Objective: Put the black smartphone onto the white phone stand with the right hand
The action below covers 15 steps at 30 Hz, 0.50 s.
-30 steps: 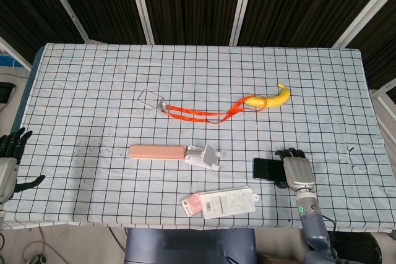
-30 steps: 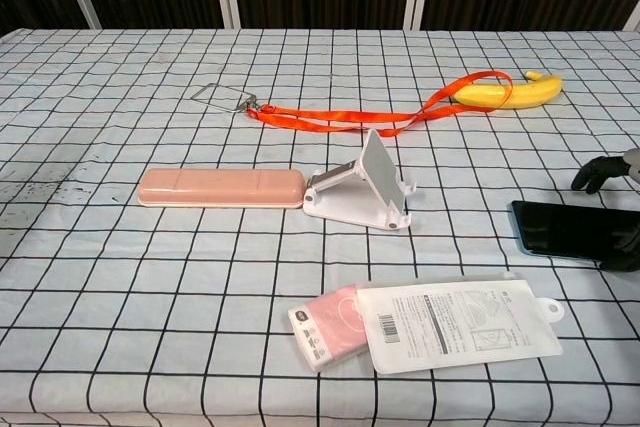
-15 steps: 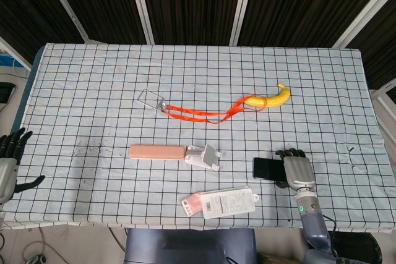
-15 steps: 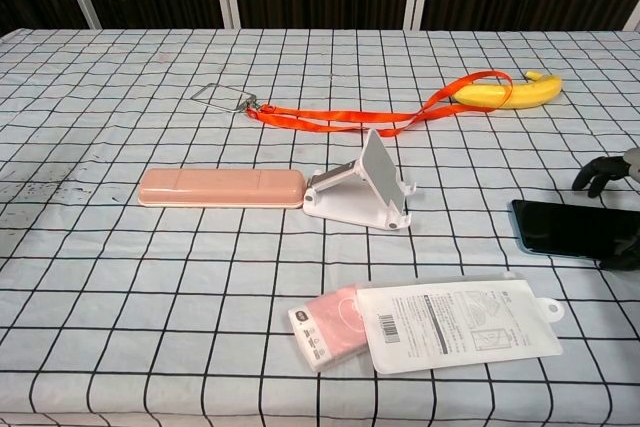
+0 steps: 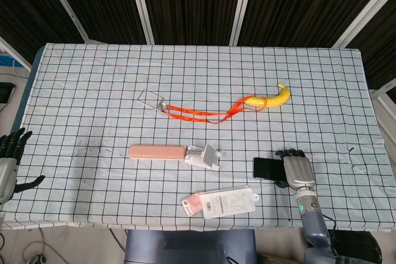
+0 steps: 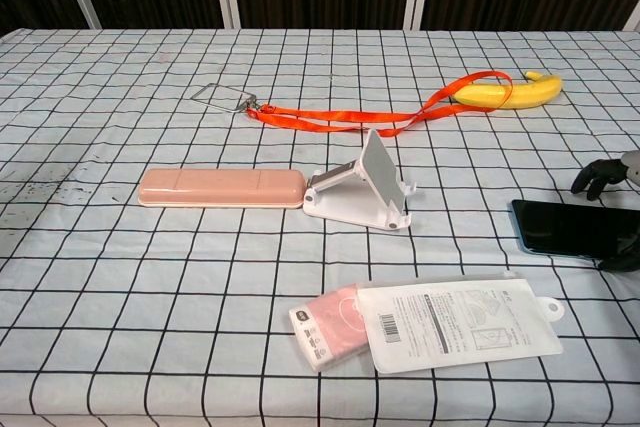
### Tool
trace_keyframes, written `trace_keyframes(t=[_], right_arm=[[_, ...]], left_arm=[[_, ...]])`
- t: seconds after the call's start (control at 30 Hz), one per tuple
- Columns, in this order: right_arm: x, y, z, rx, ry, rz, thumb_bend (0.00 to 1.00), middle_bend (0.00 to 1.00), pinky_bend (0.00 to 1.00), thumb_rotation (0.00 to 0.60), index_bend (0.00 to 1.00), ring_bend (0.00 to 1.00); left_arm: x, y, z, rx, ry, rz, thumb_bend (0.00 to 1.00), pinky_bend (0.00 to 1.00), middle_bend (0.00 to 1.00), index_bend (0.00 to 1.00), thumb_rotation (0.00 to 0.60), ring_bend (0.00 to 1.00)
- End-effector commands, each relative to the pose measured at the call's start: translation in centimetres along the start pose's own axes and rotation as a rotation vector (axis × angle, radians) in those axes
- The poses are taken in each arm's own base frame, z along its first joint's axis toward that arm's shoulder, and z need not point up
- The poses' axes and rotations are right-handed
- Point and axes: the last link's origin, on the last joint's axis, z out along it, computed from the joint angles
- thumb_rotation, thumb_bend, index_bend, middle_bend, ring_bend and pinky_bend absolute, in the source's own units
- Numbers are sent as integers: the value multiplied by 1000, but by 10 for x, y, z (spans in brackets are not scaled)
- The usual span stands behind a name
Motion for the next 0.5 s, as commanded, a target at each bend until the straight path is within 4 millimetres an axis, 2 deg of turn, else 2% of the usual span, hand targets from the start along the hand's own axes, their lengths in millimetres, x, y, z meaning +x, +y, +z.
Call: trace_keyframes(t=[0.03,0.13,0.33,0.5], right_arm=[[0,0,0,-2,-5,1,194,353,224,600,343,248],[1,0,-1,-1,-5,0,198,412,286,600,401,316],[3,0,-3,5,-3,2,229,585,473,600,577,493],[6,0,-5,14,7,8,238,648,507,600,640,556]], left_arm=[[0,0,0,0,0,-1,0,0,0,0,600,0],[0,0,0,1,0,-1,0,0,0,0,600,0],[0,0,0,3,1,-5,0,0,0,0,600,0],[1,0,0,2,3,-9,0,0,0,0,600,0]])
